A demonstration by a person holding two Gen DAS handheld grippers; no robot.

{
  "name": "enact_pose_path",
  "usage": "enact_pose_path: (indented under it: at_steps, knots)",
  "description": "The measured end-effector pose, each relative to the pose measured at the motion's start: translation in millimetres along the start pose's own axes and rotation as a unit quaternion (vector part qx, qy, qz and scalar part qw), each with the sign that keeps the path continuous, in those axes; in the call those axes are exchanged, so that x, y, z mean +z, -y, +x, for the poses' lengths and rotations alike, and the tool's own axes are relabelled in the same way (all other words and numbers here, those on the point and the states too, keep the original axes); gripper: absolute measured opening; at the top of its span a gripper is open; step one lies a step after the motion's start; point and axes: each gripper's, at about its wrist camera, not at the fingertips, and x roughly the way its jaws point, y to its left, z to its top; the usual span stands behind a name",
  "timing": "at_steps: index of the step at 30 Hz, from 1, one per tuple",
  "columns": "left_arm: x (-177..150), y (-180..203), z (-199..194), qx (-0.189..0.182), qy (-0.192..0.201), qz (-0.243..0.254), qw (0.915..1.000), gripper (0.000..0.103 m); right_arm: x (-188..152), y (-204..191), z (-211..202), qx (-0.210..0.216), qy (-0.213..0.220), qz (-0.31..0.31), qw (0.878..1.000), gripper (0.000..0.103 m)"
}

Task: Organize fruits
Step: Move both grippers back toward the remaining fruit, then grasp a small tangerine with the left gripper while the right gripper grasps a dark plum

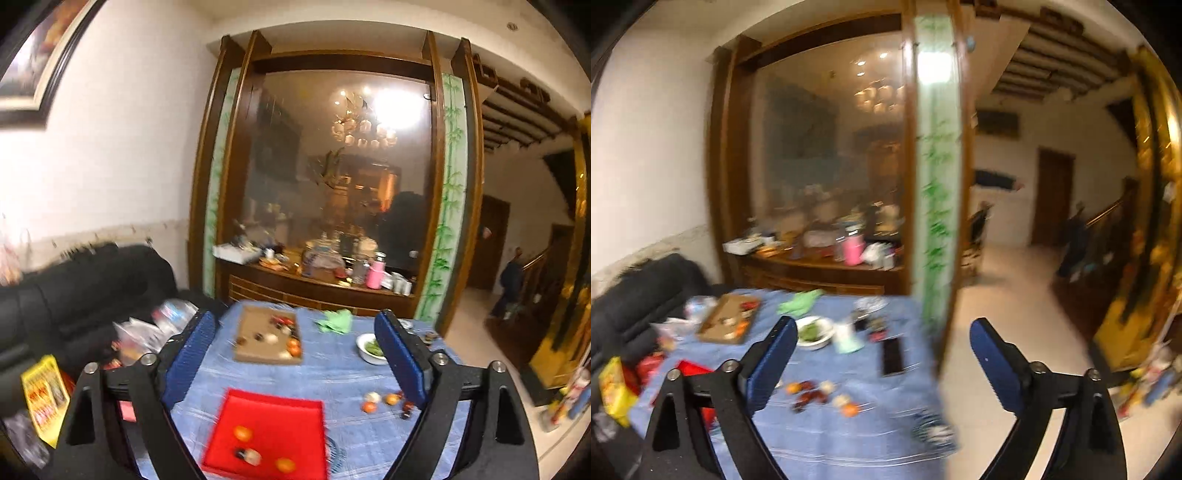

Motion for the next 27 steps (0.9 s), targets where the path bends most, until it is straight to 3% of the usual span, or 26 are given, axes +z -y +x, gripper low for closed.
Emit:
enact_pose_path:
  at_steps: [2,4,6,10,12,15,19,21,23,24,27]
  knots:
    - [2.1,1.5,7.4,-0.003,-0.002,-0.003,1.0,0.093,7.6,9.2,3.0,-0.006,-0.005,0.0,1.0,0.101]
    - [-7.2,6.9,26.2,-0.029,-0.015,-0.01,0.9994,0.094,-6.2,13.2,16.1,-0.007,-0.009,0.006,1.0,0.103]
    - [-23.3,16.3,52.5,-0.055,-0.043,-0.016,0.9974,0.095,-34.7,11.3,44.0,-0.029,-0.028,0.003,0.999,0.103]
    - [-62.8,35.6,105.9,-0.097,-0.108,-0.038,0.9886,0.095,-108.0,-9.3,116.4,-0.028,-0.095,-0.039,0.994,0.103]
    - [-87.4,46.8,133.7,-0.11,-0.141,-0.049,0.9827,0.095,-143.1,-24.0,153.8,-0.01,-0.129,-0.046,0.991,0.102]
    - [-121.6,64.2,170.7,-0.118,-0.176,-0.054,0.9758,0.095,-188.5,-46.9,205.7,0.059,-0.184,-0.025,0.981,0.102]
    - [-157.7,87.1,218.5,-0.126,-0.227,-0.052,0.9642,0.094,-232.4,-92.4,272.1,0.151,-0.238,0.011,0.959,0.087]
    - [-176.4,97.0,245.2,-0.132,-0.258,-0.056,0.9556,0.088,-248.0,-116.6,293.3,0.178,-0.254,0.016,0.95,0.082]
    - [-194.1,111.5,275.3,-0.146,-0.287,-0.048,0.9455,0.061,-257.6,-141.9,315.1,0.189,-0.261,0.001,0.947,0.079]
    - [-201.3,119.0,286.7,-0.15,-0.298,-0.043,0.9418,0.055,-262.6,-152.0,323.8,0.19,-0.263,-0.008,0.946,0.077]
    - [-227.7,142.6,321.7,-0.144,-0.328,-0.019,0.9333,0.051,-275.7,-176.7,345.5,0.193,-0.274,-0.034,0.941,0.071]
